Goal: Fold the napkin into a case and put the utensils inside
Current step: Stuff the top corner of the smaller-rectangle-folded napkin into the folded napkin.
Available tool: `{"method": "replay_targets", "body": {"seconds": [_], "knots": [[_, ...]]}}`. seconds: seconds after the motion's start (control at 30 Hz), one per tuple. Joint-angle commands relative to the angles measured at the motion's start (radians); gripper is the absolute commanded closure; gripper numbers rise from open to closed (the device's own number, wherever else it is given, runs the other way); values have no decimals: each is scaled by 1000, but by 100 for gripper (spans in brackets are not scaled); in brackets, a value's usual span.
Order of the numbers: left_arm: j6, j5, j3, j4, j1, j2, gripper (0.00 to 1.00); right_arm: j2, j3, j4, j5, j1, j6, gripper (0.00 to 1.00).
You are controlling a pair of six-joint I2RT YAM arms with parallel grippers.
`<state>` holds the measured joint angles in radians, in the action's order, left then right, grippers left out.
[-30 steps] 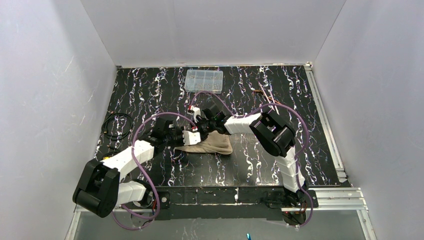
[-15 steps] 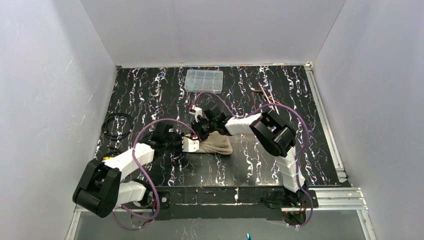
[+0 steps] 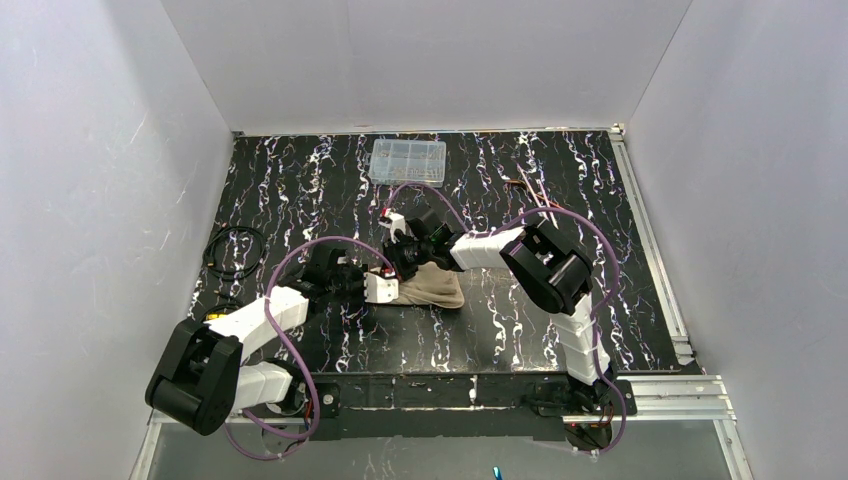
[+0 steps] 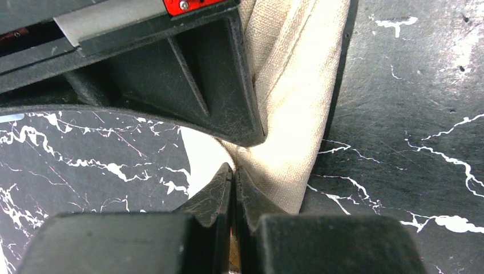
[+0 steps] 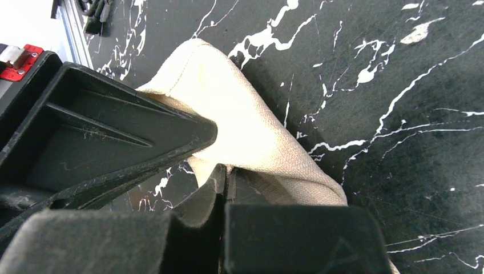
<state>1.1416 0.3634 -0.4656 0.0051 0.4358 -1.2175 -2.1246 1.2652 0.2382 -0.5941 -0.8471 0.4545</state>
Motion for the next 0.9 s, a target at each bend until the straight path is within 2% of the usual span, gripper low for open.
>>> {"method": "replay_targets", "body": {"seconds": [0.0,0.1,0.23,0.67,0.87], "knots": [[-17,14,-13,-15,1,5,100,52,-7,107,22,5,40,99],[1,20,-9,-25,1,3,100,68,-20,168,6,9,64,99],[-4,19,-17,-17,1,0,100,82,6,137,19,8,46,99],[-36,44,-96,-77,1,10,100,-75,-23,93,46,13,33,99],[86,54,-20,-82,3,-6,100,-51,6,93,35,16,64,99]]}}
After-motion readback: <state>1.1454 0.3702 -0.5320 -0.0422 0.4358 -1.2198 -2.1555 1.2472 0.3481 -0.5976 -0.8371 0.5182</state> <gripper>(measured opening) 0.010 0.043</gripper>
